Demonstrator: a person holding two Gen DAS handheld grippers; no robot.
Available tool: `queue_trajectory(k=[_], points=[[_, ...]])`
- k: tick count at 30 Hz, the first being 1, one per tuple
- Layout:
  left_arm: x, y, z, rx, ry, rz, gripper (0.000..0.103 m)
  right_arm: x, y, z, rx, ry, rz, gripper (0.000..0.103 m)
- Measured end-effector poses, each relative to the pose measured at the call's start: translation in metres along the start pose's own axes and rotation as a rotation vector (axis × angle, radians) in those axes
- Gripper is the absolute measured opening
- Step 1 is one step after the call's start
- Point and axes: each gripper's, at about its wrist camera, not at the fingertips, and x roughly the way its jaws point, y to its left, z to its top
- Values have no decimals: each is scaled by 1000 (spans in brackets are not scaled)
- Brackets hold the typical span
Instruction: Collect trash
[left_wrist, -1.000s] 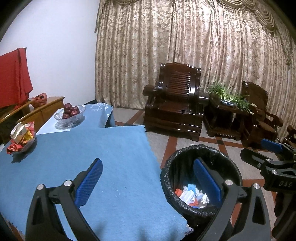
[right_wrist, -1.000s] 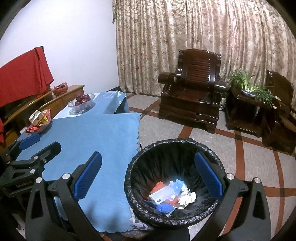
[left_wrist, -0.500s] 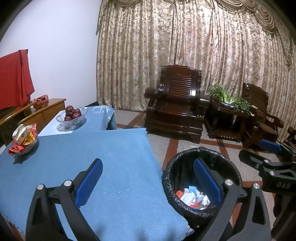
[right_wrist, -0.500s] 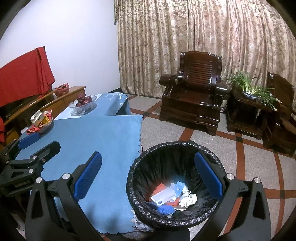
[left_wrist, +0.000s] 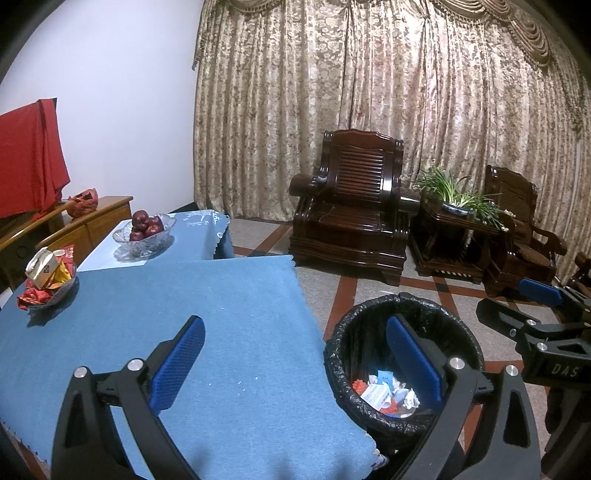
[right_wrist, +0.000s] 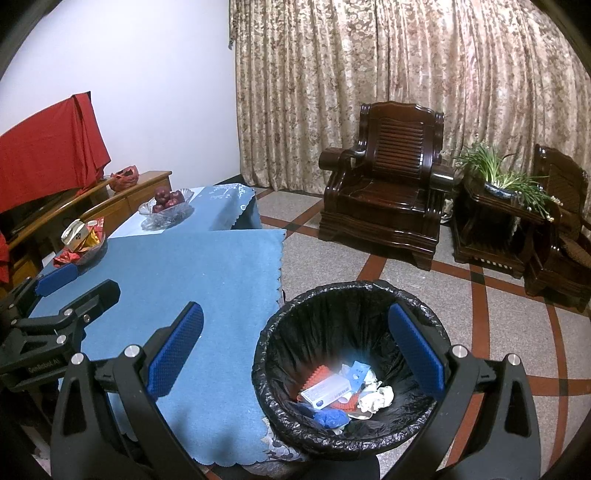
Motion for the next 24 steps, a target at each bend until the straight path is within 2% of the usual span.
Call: queue_trajectory(k=[24], points=[[-1,1,2,1,2,1,97,0,-1,1,0,0,0,98]])
